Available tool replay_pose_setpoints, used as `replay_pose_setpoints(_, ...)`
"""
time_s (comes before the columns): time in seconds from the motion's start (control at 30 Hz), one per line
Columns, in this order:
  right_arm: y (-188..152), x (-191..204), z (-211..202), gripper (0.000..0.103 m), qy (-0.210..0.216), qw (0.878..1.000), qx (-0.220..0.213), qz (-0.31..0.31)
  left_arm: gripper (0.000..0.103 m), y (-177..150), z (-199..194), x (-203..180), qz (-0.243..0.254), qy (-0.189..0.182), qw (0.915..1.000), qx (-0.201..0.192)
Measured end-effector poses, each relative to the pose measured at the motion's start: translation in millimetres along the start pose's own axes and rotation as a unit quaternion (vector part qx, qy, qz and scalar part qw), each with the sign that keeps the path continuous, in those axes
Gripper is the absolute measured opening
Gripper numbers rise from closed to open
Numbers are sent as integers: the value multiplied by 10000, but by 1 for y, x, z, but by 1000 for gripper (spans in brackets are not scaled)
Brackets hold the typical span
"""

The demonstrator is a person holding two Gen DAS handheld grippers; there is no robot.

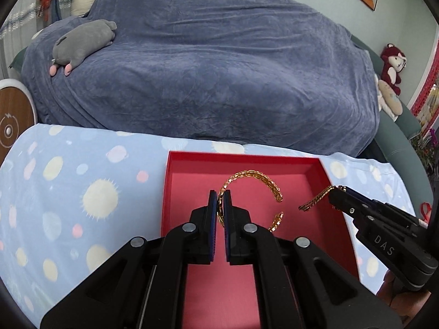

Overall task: Organize jewelry
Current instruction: 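Carry the cuff and watch into the red box and open both tools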

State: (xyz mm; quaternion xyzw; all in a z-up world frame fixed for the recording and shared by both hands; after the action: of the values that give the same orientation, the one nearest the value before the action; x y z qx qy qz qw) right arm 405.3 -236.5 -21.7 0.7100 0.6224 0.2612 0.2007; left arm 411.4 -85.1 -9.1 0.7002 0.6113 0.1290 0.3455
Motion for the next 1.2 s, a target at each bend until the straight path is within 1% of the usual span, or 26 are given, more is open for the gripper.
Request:
replay_pose_setpoints(0.17,6,-3,34,17,-71,9998,208,-10,5,3,35,7,47,93,9997,216)
replay_pose_setpoints(0.3,4,-5,48,19,-258,9992,282,-88,6,2,48,12,18,165,9995,262)
replay_pose_setpoints(0.37,4,-10,46,27,-369,9991,214,-33,17,2,52,15,-57,218,9993,284)
replay_pose_setpoints(0.4,4,-12,43,31,-366,9992,183,29,30,2,52,18,-122,245,9992,277)
replay_pose_setpoints(0.43,5,-15,41,32,-362,9992,151,62,37,3,51,19,-174,267,9992,233)
replay_pose_setpoints(0.47,5,-16,37,32,-352,9993,119,70,37,4,48,21,-211,270,9993,151)
replay_pose_setpoints(0.53,5,-19,30,32,-365,9993,57,36,37,3,43,22,-231,296,9992,129)
replay_pose_setpoints(0.6,3,-22,19,32,-340,9994,15,66,37,2,34,24,-224,331,9991,105)
replay_pose_setpoints(0.7,-4,-27,-2,36,-280,9995,-64,151,37,0,17,24,-187,345,9992,26)
replay_pose_setpoints(0.93,-36,-28,-58,36,-277,9994,-147,137,38,-23,-37,18,-151,266,9995,-51)
replay_pose_setpoints(1.03,-59,-27,-82,36,-302,9994,-140,99,41,-44,-61,13,-95,228,9997,-16)
replay_pose_setpoints(1.13,-88,-28,-105,36,-325,9994,-91,79,42,-72,-84,9,95,270,9996,32)
replay_pose_setpoints(1.2,-109,-29,-117,36,-332,9994,-28,111,42,-92,-98,7,64,224,9997,105)
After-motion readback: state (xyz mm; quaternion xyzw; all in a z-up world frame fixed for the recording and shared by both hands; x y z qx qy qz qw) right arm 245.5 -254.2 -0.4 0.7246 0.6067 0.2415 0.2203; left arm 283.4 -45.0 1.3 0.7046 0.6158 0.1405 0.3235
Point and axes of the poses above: each gripper's, at about its wrist camera, not at the fingertips, and z roughly the way its jaws point, x to its left, y to its top, the point moved 9 cm from there along z, roughly the way its jaws point, and after that the axes turned 6 degrees about -y, right-handed, at the moved point
